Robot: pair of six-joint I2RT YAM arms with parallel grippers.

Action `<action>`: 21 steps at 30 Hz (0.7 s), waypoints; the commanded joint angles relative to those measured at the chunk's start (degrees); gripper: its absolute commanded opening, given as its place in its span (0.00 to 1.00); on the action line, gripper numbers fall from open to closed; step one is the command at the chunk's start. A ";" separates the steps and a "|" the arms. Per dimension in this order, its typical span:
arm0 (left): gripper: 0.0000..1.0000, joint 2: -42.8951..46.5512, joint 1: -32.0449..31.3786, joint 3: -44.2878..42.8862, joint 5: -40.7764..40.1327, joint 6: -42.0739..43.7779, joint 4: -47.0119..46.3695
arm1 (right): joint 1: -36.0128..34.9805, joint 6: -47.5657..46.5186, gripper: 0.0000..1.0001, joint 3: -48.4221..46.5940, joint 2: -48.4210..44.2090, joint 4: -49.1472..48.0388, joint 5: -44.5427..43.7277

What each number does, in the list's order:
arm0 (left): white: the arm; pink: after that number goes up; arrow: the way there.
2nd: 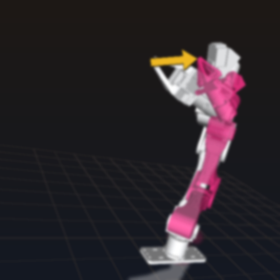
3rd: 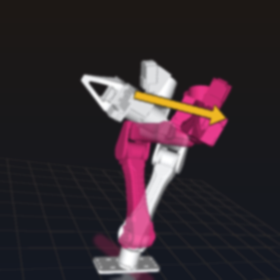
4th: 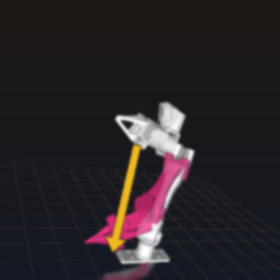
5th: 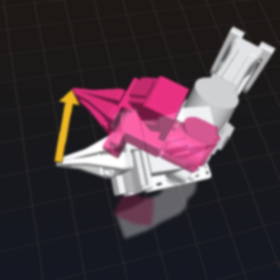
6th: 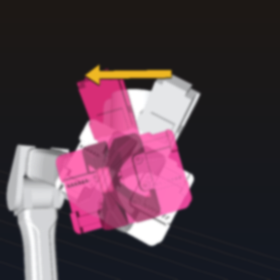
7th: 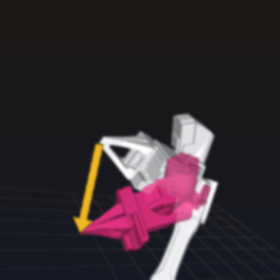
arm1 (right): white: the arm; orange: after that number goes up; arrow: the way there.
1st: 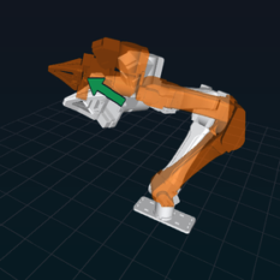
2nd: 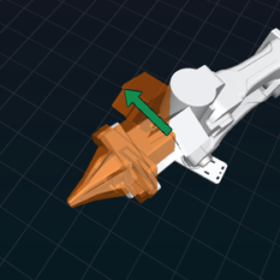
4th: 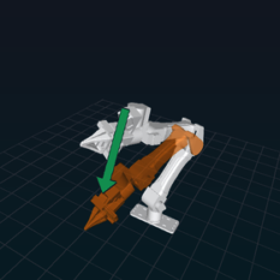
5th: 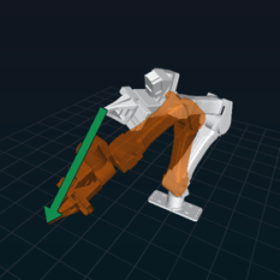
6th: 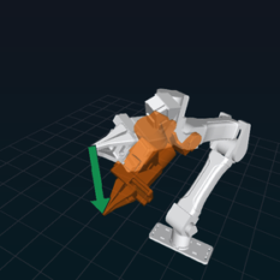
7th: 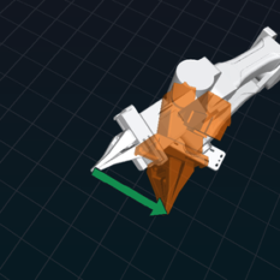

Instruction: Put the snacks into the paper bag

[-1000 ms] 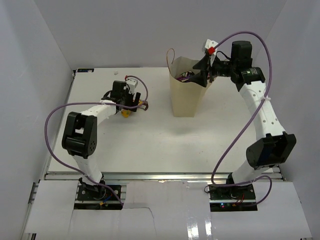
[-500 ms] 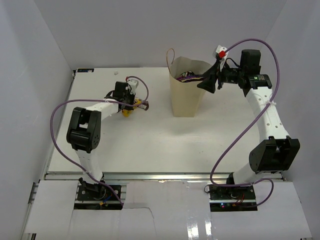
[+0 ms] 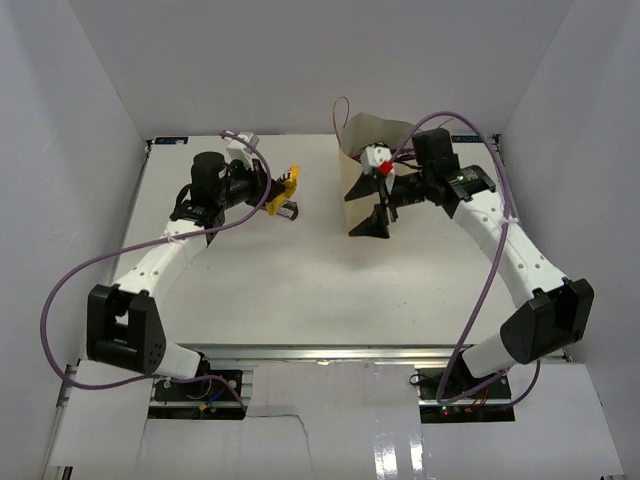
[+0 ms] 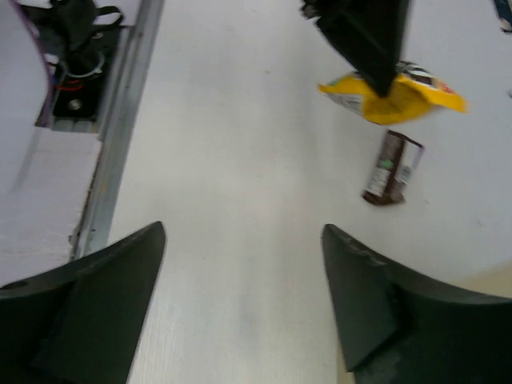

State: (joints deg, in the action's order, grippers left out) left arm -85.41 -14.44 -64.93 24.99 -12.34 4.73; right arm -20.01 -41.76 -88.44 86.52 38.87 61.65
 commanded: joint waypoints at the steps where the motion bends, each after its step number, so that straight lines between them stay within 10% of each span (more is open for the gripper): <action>1: 0.02 5.77 0.02 7.85 16.99 -11.98 -10.60 | -6.43 -10.26 0.90 5.89 -6.87 -1.76 2.69; 5: 0.02 11.56 -0.24 13.40 28.07 -20.96 -19.12 | -11.79 -4.68 0.98 16.18 -9.71 -18.10 -1.52; 10: 0.06 17.37 -0.68 16.76 29.85 -26.06 -22.75 | -14.52 31.60 0.98 21.29 -8.30 -43.20 -20.30; 16: 0.07 21.15 -1.03 19.75 28.36 -30.10 -25.65 | -20.67 60.26 0.96 21.39 -5.41 -44.67 -37.91; 21: 0.08 21.68 -1.38 20.45 28.18 -31.69 -27.49 | -23.32 64.08 0.96 21.47 -3.38 -48.97 -36.51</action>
State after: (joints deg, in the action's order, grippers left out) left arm -64.95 -15.42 -45.17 52.18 -41.91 -19.70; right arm -42.17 13.41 -66.83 82.74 -3.01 28.36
